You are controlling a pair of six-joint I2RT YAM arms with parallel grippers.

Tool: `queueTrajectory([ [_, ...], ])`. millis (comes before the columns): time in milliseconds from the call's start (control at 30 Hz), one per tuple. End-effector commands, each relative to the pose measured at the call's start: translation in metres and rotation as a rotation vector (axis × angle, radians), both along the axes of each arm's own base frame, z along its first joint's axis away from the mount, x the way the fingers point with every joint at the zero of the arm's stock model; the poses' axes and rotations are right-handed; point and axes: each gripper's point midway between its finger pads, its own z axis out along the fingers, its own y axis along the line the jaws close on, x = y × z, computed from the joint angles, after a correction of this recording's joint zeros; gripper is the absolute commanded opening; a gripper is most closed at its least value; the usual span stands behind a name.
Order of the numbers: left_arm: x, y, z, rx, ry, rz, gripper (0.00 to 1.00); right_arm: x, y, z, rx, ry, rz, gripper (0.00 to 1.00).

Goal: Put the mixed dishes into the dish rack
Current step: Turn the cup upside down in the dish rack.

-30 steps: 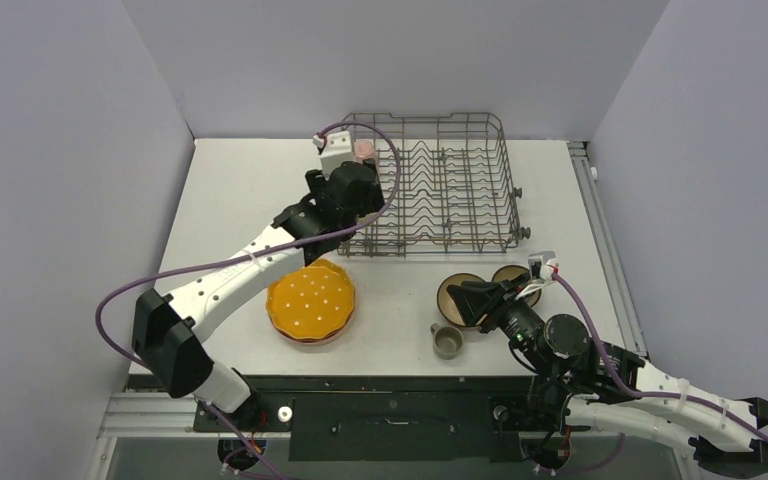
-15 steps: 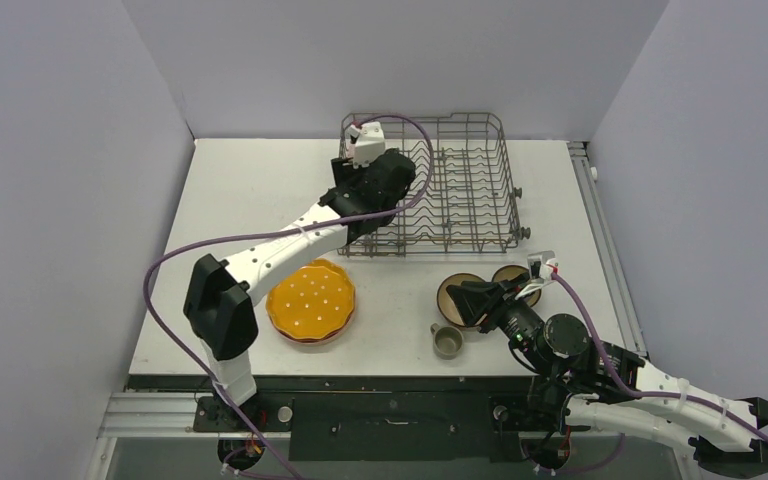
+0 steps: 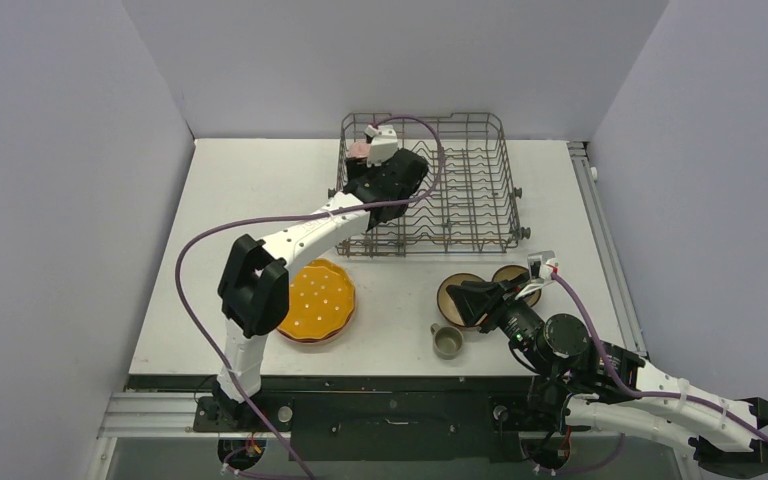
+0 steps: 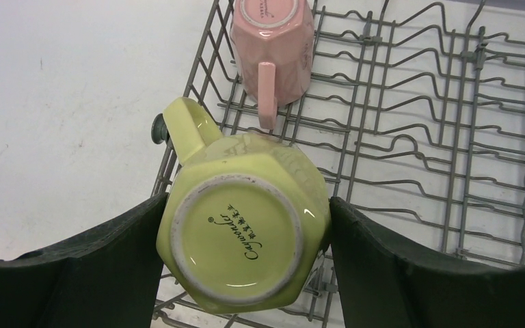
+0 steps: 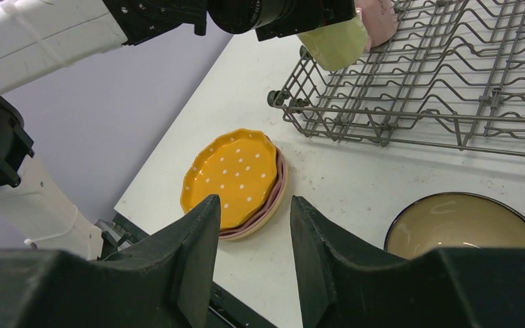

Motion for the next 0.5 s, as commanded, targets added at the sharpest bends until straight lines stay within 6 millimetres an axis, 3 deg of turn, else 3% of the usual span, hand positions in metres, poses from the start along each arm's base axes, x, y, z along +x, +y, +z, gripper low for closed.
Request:
queueTrajectory([
  [0, 0.025, 0.008, 0.030, -0.080, -0.075, 0.033, 0.00, 0.000, -0.001, 0.006, 0.001, -0.017, 0.004, 0.38],
  [467, 0.060, 0.012, -0.007, -0.084, -0.022, -0.003, 0.00, 0.004, 0.006, 0.002, -0.038, -0.025, 0.004, 0.39],
])
